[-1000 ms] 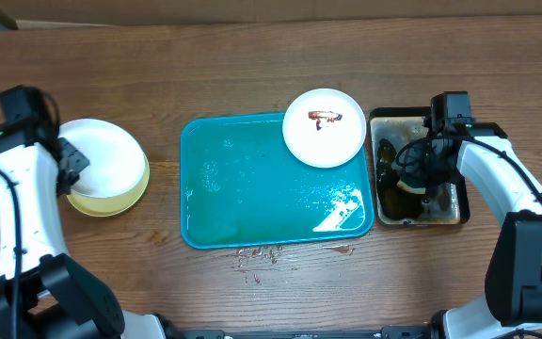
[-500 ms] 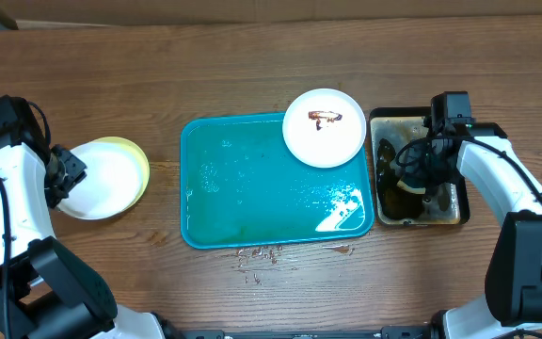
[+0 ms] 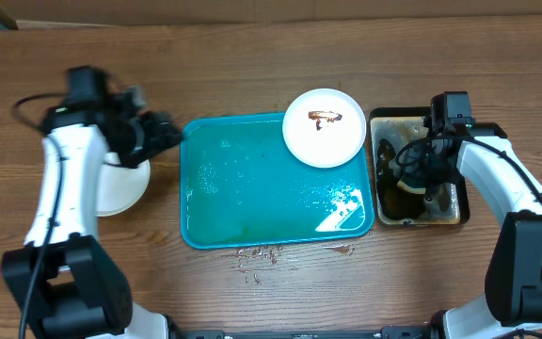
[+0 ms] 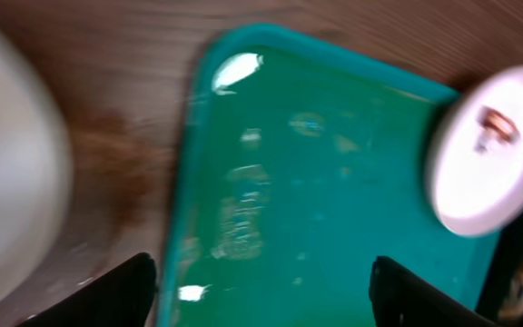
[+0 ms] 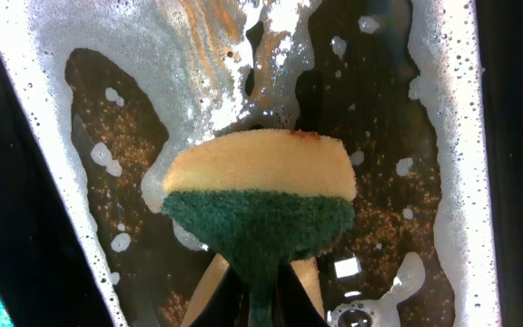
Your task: Clean dirty plates on tray and stack at the side
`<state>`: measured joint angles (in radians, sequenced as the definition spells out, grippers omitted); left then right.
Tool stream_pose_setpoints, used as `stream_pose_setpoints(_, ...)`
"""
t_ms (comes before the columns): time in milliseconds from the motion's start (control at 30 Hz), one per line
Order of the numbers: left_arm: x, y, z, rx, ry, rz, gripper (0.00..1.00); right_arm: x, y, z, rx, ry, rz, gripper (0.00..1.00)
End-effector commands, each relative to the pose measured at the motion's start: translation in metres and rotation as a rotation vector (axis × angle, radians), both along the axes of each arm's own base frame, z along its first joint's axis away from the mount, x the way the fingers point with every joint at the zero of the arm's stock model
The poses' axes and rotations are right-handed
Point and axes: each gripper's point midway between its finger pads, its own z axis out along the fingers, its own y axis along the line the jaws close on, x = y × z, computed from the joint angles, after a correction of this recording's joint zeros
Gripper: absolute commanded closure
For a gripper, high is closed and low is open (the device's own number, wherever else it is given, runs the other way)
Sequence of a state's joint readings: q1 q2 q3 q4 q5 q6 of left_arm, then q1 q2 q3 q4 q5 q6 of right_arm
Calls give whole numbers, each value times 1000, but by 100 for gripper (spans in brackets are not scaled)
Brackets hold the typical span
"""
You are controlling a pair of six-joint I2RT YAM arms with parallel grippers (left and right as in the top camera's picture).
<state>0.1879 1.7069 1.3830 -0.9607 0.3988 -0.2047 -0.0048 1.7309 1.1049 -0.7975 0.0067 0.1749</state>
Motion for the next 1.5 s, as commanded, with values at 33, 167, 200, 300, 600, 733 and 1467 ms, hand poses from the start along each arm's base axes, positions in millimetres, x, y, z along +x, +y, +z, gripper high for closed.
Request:
stream_pose_setpoints(33,16,-101,26,-152,-143,-271,0,1,0,0,0,-4,8,96)
stream_pose_setpoints(167,21,-159,33,-139,-220,-380,0,0,0,0,0,-1,9,96)
stream_pose_setpoints(200,22,-166,31,-123,-217,-362,0,0,0,0,0,-1,8,96)
stream_pose_setpoints(300,25,-178,13,-20,-150,-201,3,0,0,0,0,-1,9,96)
stream_pose_setpoints(600,10,-225,-47,93,-15,-25,8,0,0,0,0,-1,8,96)
stream_pose_setpoints(733,12,-244,-70,111,-16,-38,17,0,0,0,0,0,8,96)
stream_pose_setpoints(1467,-10,-219,-124,272,134,45,57,-1,0,0,0,3,8,96)
